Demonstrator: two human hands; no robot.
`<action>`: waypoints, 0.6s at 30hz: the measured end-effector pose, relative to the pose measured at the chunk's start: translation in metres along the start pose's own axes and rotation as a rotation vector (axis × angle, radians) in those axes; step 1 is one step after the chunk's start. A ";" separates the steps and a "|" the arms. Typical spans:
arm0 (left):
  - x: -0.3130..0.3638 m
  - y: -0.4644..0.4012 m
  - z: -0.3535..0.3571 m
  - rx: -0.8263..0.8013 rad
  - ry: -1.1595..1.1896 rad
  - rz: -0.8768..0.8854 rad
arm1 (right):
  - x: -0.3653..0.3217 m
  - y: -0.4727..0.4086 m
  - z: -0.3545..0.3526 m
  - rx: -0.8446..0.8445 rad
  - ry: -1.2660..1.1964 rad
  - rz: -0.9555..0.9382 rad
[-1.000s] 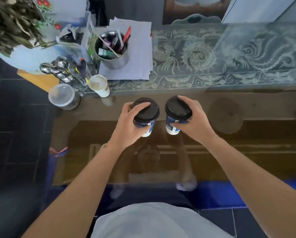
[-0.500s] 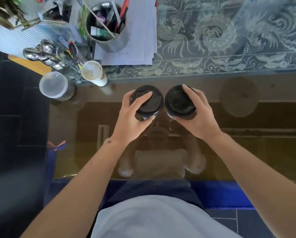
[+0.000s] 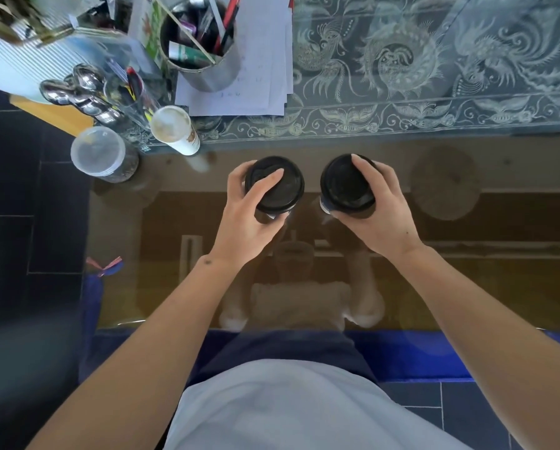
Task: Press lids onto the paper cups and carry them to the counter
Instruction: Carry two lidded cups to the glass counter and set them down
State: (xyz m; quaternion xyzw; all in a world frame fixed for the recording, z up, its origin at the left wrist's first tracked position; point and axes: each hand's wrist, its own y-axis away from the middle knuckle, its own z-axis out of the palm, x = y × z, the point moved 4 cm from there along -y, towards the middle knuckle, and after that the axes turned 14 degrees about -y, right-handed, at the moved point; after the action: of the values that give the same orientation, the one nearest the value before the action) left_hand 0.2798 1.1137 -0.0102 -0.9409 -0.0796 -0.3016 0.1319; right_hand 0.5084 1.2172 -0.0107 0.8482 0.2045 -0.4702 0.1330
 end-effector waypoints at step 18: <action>0.008 0.016 -0.007 -0.083 -0.125 -0.073 | -0.015 0.024 -0.015 0.039 0.002 -0.025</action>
State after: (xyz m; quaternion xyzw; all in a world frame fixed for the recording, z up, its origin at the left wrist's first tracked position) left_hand 0.2855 1.0972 -0.0030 -0.9591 -0.1092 -0.2498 0.0766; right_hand 0.5236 1.1988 0.0109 0.8485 0.2057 -0.4750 0.1102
